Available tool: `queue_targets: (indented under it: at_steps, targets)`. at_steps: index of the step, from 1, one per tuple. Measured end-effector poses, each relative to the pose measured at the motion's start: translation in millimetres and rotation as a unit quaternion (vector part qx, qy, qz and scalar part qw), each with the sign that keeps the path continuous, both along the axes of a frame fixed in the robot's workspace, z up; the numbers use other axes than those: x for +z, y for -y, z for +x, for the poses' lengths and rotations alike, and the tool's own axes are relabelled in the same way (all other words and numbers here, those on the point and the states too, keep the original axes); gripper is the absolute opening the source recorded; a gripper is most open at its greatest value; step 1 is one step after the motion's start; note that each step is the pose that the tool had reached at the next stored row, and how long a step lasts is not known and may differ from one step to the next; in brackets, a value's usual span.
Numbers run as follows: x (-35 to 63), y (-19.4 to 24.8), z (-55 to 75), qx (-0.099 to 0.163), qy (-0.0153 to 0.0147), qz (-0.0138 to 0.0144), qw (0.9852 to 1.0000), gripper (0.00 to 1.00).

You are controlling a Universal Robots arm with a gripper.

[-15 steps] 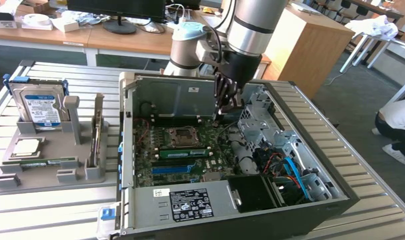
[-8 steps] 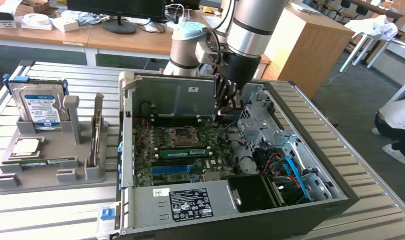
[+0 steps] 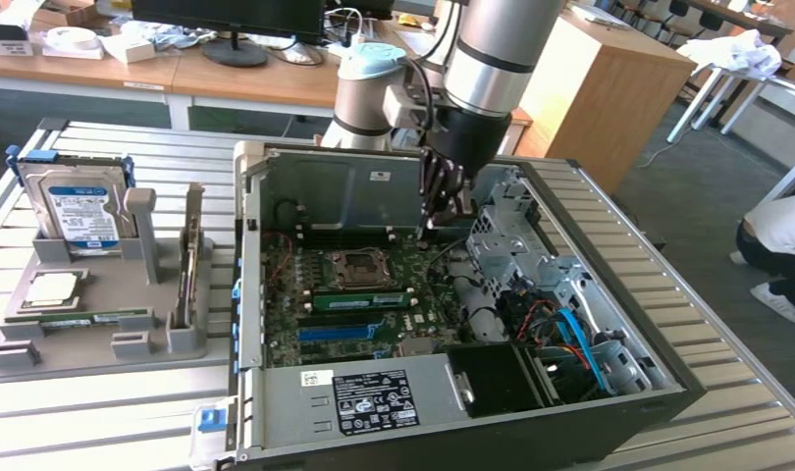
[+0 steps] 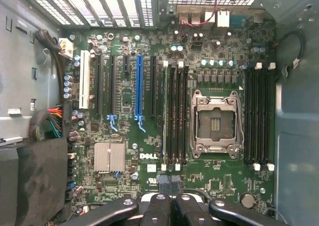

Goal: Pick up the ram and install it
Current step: 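Press down the ram until it locks into place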

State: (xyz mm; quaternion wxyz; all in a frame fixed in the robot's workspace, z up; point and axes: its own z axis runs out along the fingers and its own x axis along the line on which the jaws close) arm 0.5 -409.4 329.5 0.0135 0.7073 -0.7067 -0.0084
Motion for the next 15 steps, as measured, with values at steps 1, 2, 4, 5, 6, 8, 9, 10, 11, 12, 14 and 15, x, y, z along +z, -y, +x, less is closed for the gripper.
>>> queue_targets:
  at_steps: [1,2,4,5,6,8,9,10,11,12,14,15]
  targets:
    - [-0.4,0.0,0.0,0.000,0.0000,0.0000,1.0000,0.10]
    - [-0.8,0.0,0.0,0.000,0.0000,0.0000,1.0000,0.10]
    - [-1.7,0.0,0.0,0.000,0.0000,0.0001,1.0000,0.10]
    - [-2.0,0.0,0.0,0.000,0.0000,0.0000,1.0000,0.10]
    - [-2.4,0.0,0.0,0.000,0.0000,0.0000,1.0000,0.10]
    - [-3.2,0.0,0.0,0.000,0.0000,0.0000,1.0000,0.10]
    - [-3.6,0.0,0.0,0.000,0.0000,0.0000,1.0000,0.10]
    - [-3.9,0.0,0.0,0.000,0.0000,0.0000,1.0000,0.10]
    - [-4.2,0.0,0.0,0.000,0.0000,-0.0001,1.0000,0.10]
    - [-4.5,0.0,0.0,0.000,0.0000,-0.0001,1.0000,0.10]
    - [-5.0,0.0,0.0,0.000,0.0000,-0.0001,1.0000,0.10]
    - [-5.3,0.0,0.0,0.000,0.0000,0.0000,1.0000,0.10]
